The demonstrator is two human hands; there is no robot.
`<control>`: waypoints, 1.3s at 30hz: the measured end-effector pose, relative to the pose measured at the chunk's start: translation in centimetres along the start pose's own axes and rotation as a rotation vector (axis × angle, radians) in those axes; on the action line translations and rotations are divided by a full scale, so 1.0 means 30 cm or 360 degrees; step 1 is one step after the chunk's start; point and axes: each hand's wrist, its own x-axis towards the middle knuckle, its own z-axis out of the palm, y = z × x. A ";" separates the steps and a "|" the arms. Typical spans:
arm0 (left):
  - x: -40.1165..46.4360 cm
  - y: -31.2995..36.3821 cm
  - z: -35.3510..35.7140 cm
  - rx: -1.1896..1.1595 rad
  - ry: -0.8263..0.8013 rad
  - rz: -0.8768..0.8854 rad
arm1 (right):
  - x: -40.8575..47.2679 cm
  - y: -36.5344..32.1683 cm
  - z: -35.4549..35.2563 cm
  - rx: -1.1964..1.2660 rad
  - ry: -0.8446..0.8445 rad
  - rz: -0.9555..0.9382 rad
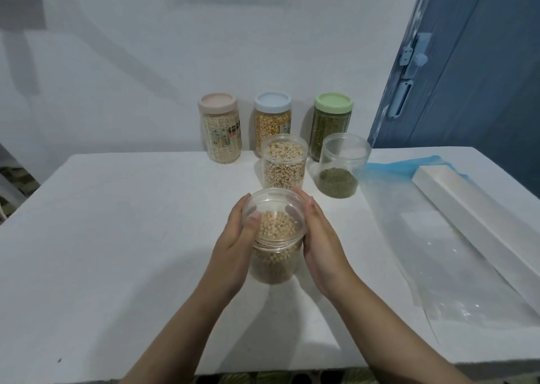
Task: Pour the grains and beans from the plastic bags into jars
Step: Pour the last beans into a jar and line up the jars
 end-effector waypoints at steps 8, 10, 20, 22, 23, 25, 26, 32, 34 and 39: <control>-0.001 -0.025 -0.004 -0.0206 0.0028 -0.0079 | 0.008 0.000 0.036 -0.0126 0.0053 0.0017; 0.005 -0.015 -0.002 -0.0239 0.0066 -0.0098 | 0.019 -0.008 0.035 -0.0198 0.0057 0.0048; -0.011 -0.047 0.003 -0.0336 -0.0120 0.0014 | 0.035 -0.004 0.033 0.0229 0.0186 0.0223; -0.014 -0.052 0.005 -0.0297 -0.0078 0.0044 | 0.034 -0.004 0.033 0.0239 0.0201 0.0227; -0.014 -0.049 0.007 -0.0283 -0.0046 0.0031 | 0.034 -0.005 0.031 0.0250 0.0223 0.0238; -0.015 -0.049 0.007 -0.0286 -0.0031 0.0021 | 0.030 -0.005 0.028 0.0208 0.0198 0.0220; -0.015 -0.049 0.008 -0.0308 -0.0050 0.0006 | 0.030 -0.005 0.027 0.0177 0.0150 0.0209; 0.001 -0.051 0.008 -0.0233 0.0033 0.0048 | 0.045 -0.019 0.028 -0.0185 0.0093 0.0164; 0.008 -0.051 0.015 -0.0203 0.0059 0.0050 | 0.049 -0.032 0.029 -0.0266 0.0089 0.0138; 0.020 -0.065 0.021 -0.0565 -0.0059 -0.0107 | 0.073 -0.056 0.026 -0.0361 0.0051 0.0143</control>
